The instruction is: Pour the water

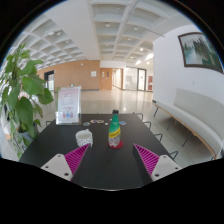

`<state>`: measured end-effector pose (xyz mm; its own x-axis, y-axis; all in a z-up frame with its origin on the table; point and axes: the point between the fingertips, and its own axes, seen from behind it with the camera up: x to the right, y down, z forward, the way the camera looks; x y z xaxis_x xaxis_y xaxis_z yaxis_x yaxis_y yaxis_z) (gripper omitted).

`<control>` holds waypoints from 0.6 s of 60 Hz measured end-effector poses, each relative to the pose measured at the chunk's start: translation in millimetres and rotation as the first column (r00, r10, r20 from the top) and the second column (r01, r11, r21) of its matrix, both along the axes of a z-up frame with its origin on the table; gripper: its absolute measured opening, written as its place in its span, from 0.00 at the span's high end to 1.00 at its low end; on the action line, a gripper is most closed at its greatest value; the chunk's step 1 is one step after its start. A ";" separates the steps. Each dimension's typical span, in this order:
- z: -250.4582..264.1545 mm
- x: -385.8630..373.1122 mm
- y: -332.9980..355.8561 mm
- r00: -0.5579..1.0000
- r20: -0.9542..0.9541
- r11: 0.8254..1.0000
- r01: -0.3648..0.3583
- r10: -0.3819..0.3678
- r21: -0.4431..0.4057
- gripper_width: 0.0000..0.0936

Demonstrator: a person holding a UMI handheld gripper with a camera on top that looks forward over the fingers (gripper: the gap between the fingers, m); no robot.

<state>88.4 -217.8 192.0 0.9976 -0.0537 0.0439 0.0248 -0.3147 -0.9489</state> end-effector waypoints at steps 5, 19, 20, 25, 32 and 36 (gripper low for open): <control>3.9 -3.3 -34.6 0.999 0.051 1.000 0.002 -0.002 -0.004 0.08; 8.3 -18.6 -96.7 0.997 0.072 1.000 0.007 -0.006 -0.011 0.08; 8.2 -18.0 -97.0 0.997 0.072 1.000 0.007 -0.006 -0.009 0.08; 15.0 -21.6 -111.3 0.997 0.077 1.000 0.008 -0.008 0.007 0.09; 21.1 -23.8 -118.8 0.998 0.070 1.000 0.004 -0.005 0.020 0.08; 23.3 -28.0 -120.7 0.998 0.058 0.999 -0.010 0.009 0.031 0.08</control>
<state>60.4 -338.5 215.3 0.9939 -0.0464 0.0998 0.0826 -0.2847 -0.9550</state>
